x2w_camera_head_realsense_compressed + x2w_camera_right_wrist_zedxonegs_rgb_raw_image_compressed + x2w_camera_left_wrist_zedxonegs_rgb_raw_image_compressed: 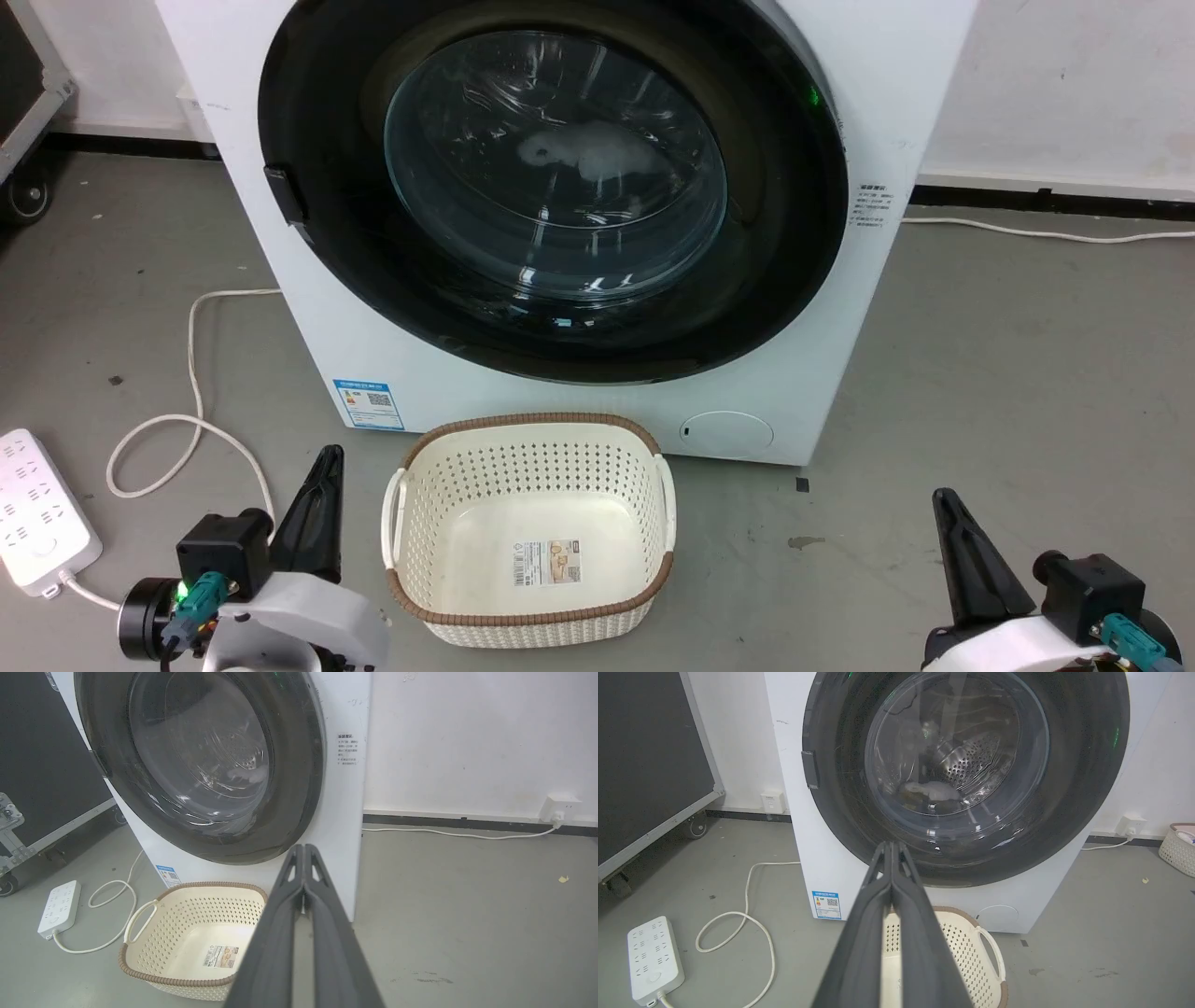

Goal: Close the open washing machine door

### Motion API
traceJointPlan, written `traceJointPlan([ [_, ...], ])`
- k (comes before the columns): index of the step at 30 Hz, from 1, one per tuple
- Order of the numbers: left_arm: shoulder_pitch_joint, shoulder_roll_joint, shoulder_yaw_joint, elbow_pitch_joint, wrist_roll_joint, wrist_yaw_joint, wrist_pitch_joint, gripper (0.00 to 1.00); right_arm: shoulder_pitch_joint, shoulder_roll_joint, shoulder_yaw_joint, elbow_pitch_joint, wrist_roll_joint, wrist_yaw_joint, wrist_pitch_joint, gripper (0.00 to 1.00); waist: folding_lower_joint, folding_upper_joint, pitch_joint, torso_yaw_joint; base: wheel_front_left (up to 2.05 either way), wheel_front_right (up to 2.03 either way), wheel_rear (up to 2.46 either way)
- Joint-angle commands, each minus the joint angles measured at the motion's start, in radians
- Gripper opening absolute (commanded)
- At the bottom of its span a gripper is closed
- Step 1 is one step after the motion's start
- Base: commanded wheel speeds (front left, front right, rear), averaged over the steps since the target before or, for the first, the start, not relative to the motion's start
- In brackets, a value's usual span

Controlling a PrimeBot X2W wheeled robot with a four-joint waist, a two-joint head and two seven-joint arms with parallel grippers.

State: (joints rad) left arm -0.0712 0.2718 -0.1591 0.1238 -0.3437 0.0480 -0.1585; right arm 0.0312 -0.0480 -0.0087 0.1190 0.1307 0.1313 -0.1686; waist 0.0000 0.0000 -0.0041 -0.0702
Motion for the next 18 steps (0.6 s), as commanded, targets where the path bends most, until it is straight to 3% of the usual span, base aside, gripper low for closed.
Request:
traceJointPlan([
  [1, 0.011, -0.008, 0.007, -0.007, 0.016, -0.006, 0.006, 0.00, -0.005, 0.000, 0.001, -0.010, -0.011, 0.000, 0.005, 0.00, 0.0000, 0.0000, 0.000, 0.001, 0.00, 0.00, 0.00],
  [18, 0.020, -0.040, 0.030, -0.025, 0.066, -0.012, 0.029, 0.00, -0.009, -0.001, 0.002, -0.027, -0.029, 0.000, 0.030, 0.00, 0.0000, 0.0000, 0.001, 0.012, 0.00, 0.00, 0.00],
])
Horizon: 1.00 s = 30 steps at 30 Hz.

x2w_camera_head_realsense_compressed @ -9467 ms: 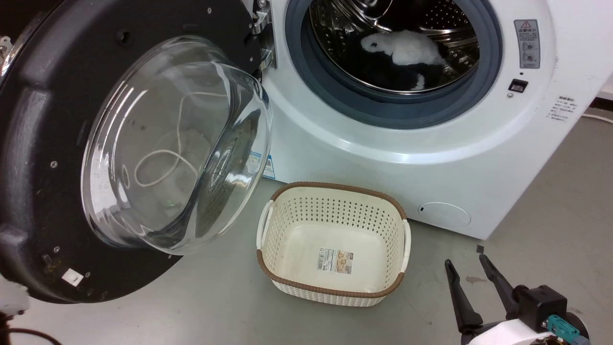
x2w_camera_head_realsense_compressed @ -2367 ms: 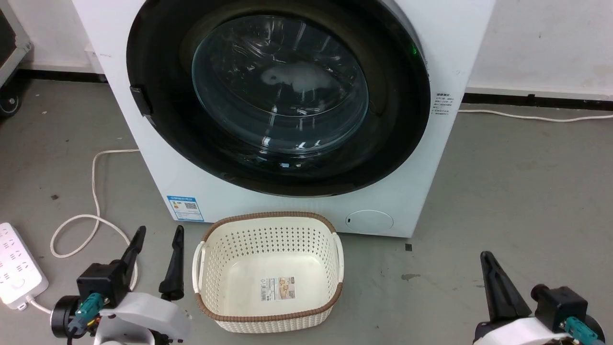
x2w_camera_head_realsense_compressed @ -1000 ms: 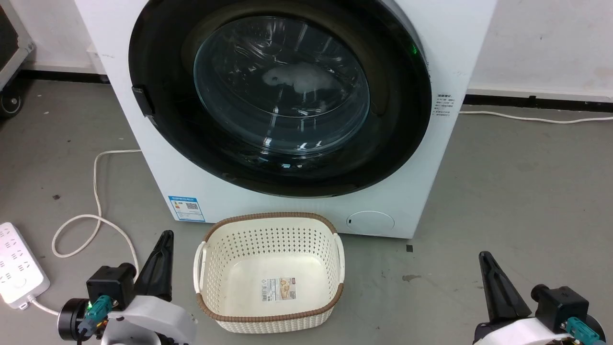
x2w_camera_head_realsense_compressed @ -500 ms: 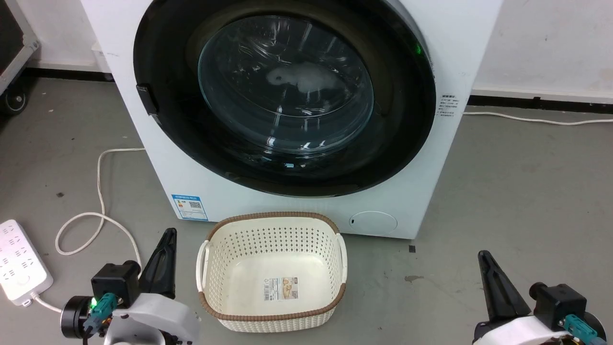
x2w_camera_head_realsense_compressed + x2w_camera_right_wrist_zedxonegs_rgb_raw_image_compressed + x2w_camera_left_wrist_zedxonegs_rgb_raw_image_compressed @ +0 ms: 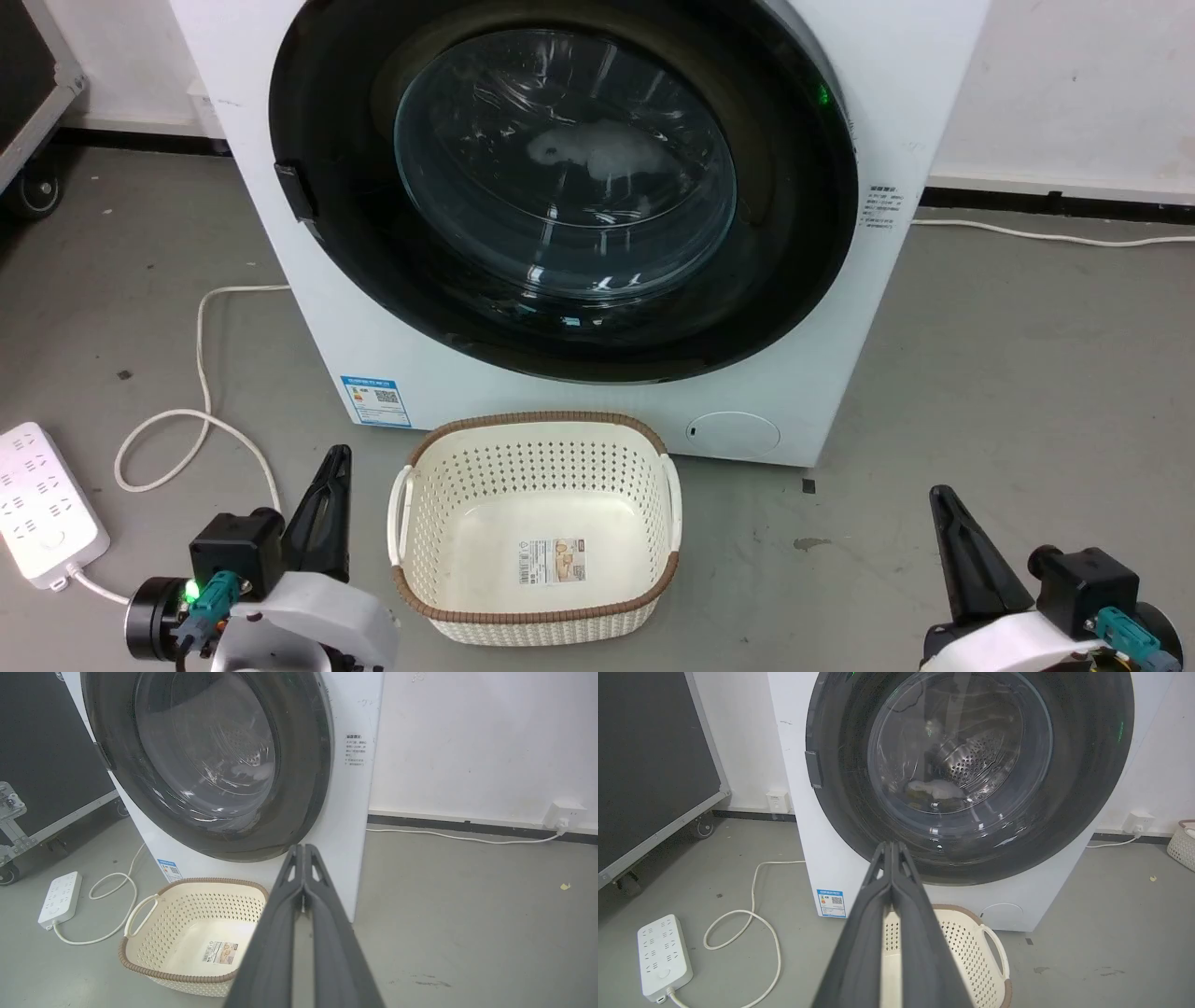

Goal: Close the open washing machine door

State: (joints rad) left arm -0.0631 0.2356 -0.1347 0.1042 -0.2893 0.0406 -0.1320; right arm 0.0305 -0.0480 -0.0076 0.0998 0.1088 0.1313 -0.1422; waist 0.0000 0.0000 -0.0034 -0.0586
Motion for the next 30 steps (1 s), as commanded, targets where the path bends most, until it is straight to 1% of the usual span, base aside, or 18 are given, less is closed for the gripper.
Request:
traceJointPlan([
  [1, 0.012, -0.006, 0.007, -0.006, 0.014, -0.005, 0.004, 0.00, -0.008, -0.001, 0.001, -0.008, -0.009, 0.000, 0.005, 0.00, 0.0000, 0.0000, 0.000, 0.001, 0.00, 0.00, 0.00],
  [30, 0.029, -0.065, 0.049, -0.038, 0.104, -0.017, 0.046, 0.00, -0.016, -0.001, 0.003, -0.038, -0.041, 0.000, 0.050, 0.00, 0.0000, 0.0000, 0.001, 0.020, 0.00, 0.00, 0.00],
])
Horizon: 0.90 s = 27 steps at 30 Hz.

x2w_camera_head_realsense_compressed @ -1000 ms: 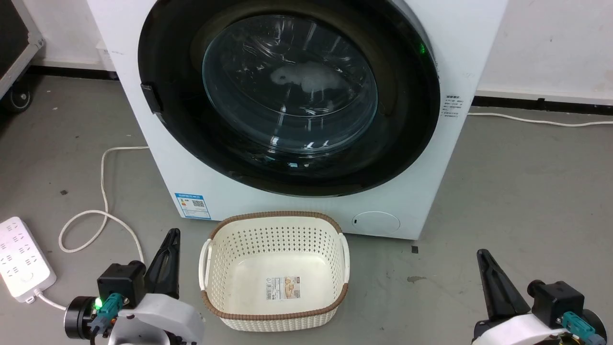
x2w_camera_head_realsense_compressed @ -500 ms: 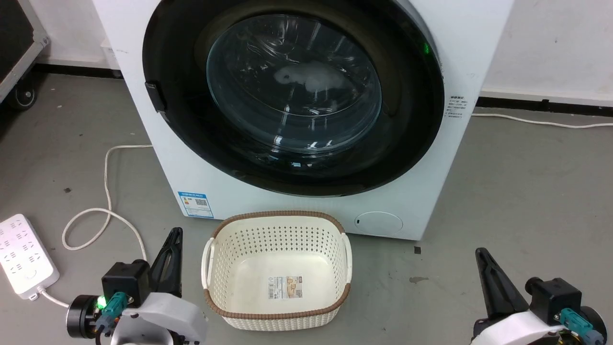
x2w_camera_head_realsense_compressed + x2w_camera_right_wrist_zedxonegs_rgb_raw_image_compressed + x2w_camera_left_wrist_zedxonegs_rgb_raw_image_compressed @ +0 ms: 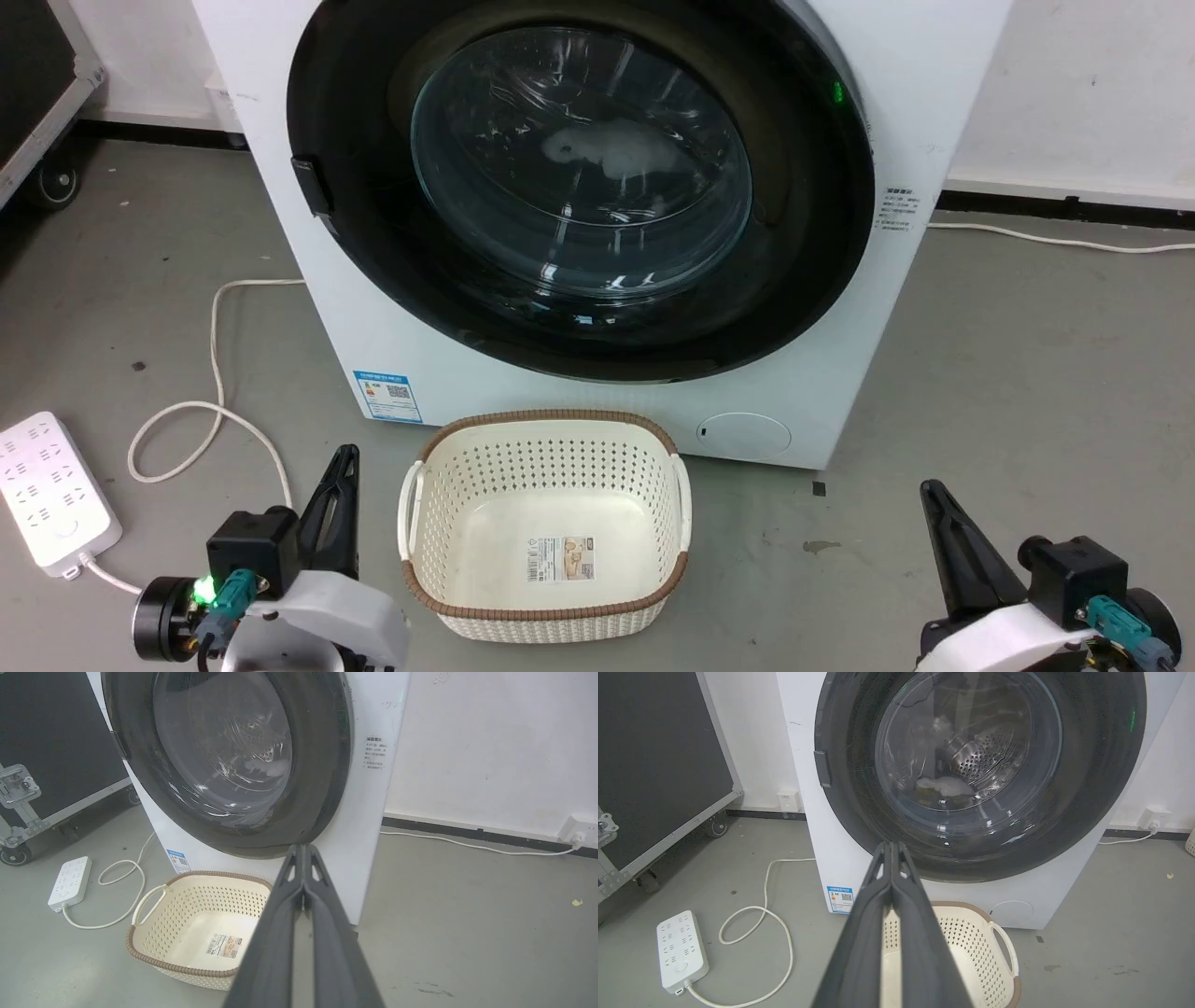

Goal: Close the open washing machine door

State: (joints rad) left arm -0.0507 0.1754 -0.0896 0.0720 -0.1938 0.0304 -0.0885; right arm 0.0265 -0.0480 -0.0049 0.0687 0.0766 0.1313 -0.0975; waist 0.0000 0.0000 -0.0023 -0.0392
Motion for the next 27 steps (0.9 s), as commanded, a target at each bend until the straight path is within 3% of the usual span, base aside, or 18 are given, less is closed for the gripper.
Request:
traceJointPlan([
  [1, 0.017, -0.007, 0.006, -0.007, 0.012, -0.007, 0.004, 0.00, -0.012, -0.001, 0.001, -0.008, -0.010, 0.000, 0.007, 0.00, 0.0000, 0.0000, 0.000, 0.001, 0.00, 0.00, 0.00],
  [27, 0.032, -0.059, 0.043, -0.036, 0.093, -0.017, 0.041, 0.00, -0.018, -0.002, 0.002, -0.035, -0.040, 0.000, 0.047, 0.00, 0.0000, 0.0000, 0.001, 0.018, 0.00, 0.00, 0.00],
])
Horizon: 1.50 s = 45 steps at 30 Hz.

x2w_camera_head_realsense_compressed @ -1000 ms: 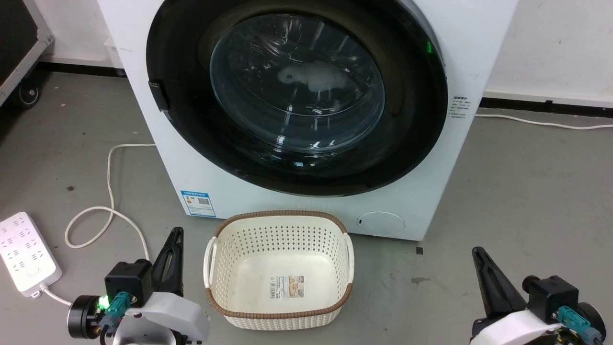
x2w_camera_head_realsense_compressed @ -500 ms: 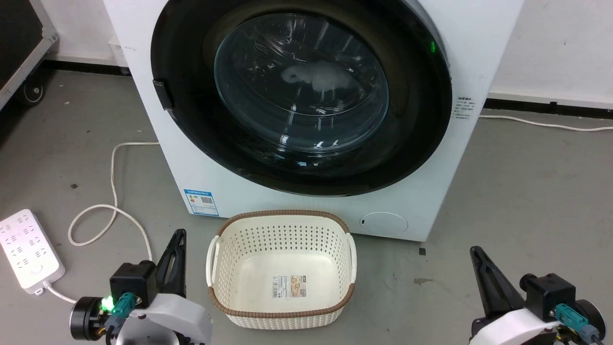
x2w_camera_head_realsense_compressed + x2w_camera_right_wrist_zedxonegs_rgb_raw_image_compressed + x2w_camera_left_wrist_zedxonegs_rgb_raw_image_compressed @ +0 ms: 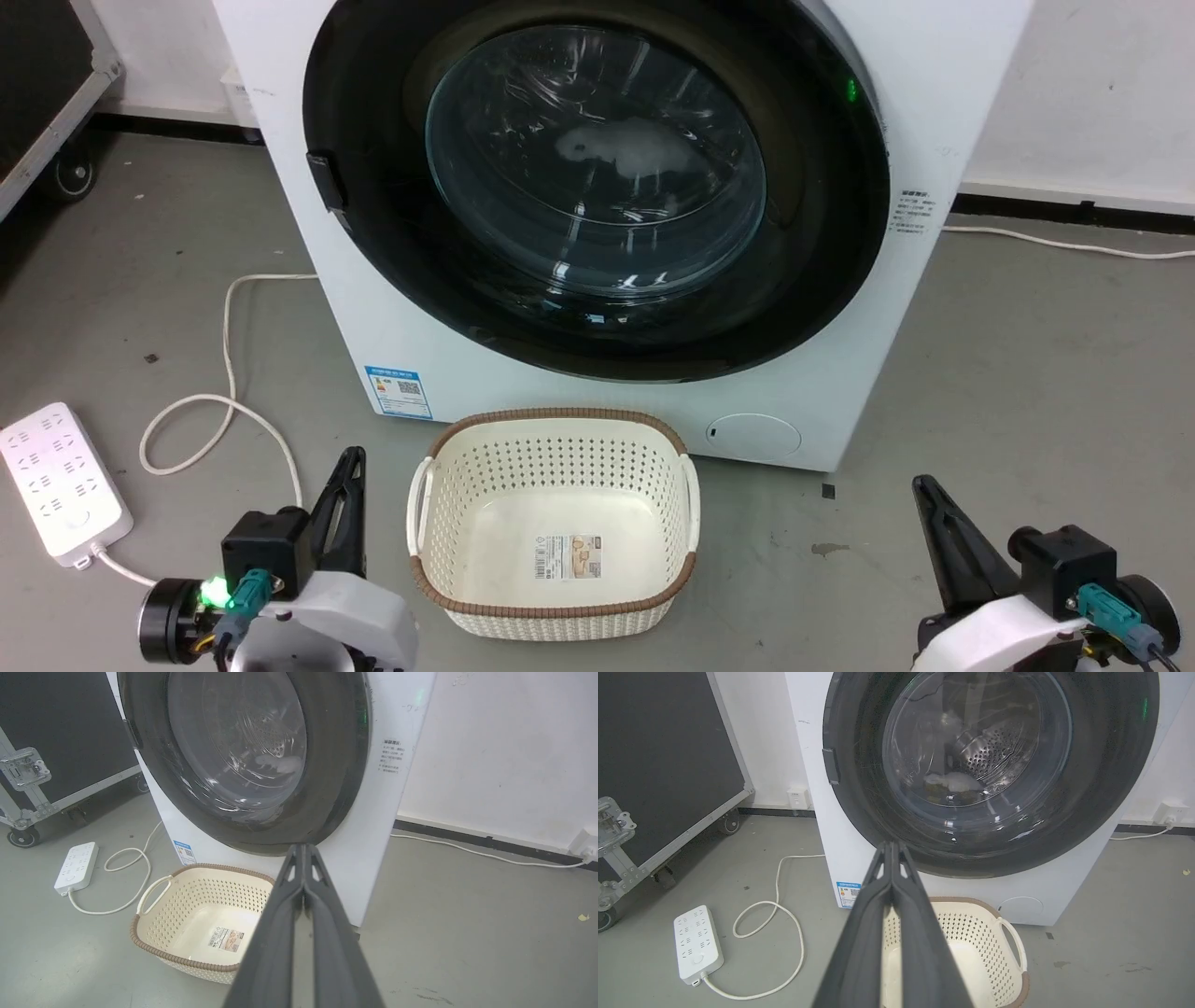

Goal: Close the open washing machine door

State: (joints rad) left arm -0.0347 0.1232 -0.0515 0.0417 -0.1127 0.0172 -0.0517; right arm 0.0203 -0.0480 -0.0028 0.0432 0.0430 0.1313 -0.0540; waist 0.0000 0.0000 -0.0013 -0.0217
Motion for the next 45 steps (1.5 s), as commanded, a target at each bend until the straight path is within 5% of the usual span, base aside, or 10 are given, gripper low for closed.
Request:
traceJointPlan([
  [1, 0.017, -0.009, 0.006, -0.007, 0.015, -0.005, 0.006, 0.00, -0.012, -0.002, 0.000, -0.011, -0.007, 0.000, 0.005, 0.00, 0.0000, 0.0000, 0.000, 0.001, 0.00, 0.00, 0.00],
  [45, 0.035, -0.073, 0.051, -0.042, 0.113, -0.017, 0.052, 0.00, -0.020, -0.002, 0.003, -0.043, -0.043, -0.001, 0.054, 0.00, 0.0000, 0.0000, 0.001, 0.022, 0.00, 0.00, 0.00],
])
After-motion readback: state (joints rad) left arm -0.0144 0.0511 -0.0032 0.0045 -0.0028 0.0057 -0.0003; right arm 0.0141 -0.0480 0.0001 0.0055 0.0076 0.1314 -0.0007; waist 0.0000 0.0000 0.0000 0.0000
